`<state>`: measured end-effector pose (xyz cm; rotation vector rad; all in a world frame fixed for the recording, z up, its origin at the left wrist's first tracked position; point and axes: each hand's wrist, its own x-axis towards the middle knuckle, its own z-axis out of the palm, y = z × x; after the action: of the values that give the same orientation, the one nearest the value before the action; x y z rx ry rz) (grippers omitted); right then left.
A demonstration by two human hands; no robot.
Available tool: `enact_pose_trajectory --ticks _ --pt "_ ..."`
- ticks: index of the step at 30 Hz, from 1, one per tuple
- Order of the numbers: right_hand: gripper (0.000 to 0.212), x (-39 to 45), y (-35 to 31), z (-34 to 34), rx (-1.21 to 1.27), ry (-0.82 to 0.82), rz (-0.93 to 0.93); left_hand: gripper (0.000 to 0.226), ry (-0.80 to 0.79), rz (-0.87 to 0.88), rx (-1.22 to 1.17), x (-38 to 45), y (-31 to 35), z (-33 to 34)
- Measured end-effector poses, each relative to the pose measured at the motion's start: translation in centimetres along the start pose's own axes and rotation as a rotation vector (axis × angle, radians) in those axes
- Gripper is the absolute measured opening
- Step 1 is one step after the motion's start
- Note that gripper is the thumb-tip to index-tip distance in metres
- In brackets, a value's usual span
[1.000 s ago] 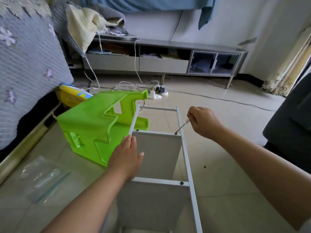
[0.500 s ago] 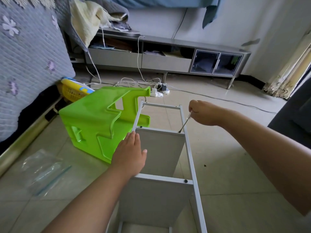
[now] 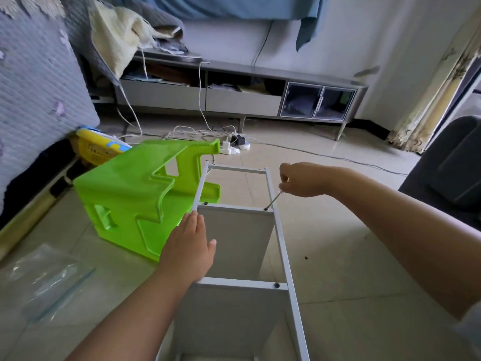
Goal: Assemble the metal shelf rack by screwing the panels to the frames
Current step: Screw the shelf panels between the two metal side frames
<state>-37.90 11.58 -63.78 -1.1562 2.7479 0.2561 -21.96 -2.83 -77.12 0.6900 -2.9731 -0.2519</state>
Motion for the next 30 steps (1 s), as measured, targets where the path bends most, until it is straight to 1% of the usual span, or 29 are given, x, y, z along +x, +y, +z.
enact_pose_trajectory --ticks 3,5,7,10,13,15,17,19,20,22,24,27,30 --pt "0.02 -0.2 -0.6 0.0 0.004 0.048 -0.014 0.066 0.012 0.004 -0.001 0.1 0.0 0.0" --pt "0.024 0.1 -1.1 0.1 0.006 0.076 0.032 0.066 0.01 0.003 -0.003 0.1 0.0 0.1" --pt "0.022 0.6 -1.8 0.0 0.017 0.095 0.101 0.066 0.015 0.006 -0.008 0.1 0.1 0.0" --pt "0.028 0.8 -3.2 -0.2 0.166 0.088 0.237 0.067 0.02 0.007 -0.025 0.0 0.1 0.0" --pt "0.026 1.1 -3.4 -0.3 0.329 0.069 0.338 0.067 0.016 0.001 -0.059 0.0 0.1 0.1" --pt "0.023 1.1 -3.2 -0.7 0.362 0.091 0.363 0.067 0.016 -0.005 -0.083 0.0 0.1 0.2" --pt "0.02 0.9 -3.5 -1.0 0.29 0.203 0.307 0.066 0.019 -0.013 -0.112 -0.1 0.0 0.2" --pt "0.024 0.7 -4.3 -0.6 0.28 0.347 0.17 0.066 0.025 -0.016 -0.137 -0.2 0.0 0.3" --pt "0.026 0.4 -5.2 -0.1 0.298 0.389 0.09 0.066 0.031 -0.015 -0.14 -0.2 0.0 0.3" --pt "0.024 0.2 -7.0 1.3 0.309 0.431 -0.088 0.066 0.047 -0.009 -0.133 -0.3 0.0 0.4" --pt "0.022 0.7 -8.4 2.7 0.304 0.46 -0.209 0.067 0.059 -0.005 -0.132 -0.5 -0.1 0.6" --pt "0.025 1.4 -9.5 3.1 0.304 0.493 -0.237 0.068 0.064 -0.018 -0.146 -0.6 -0.1 0.5" --pt "0.025 2.2 -9.8 2.9 0.272 0.473 -0.216 0.069 0.075 -0.028 -0.163 -0.8 0.0 0.4"
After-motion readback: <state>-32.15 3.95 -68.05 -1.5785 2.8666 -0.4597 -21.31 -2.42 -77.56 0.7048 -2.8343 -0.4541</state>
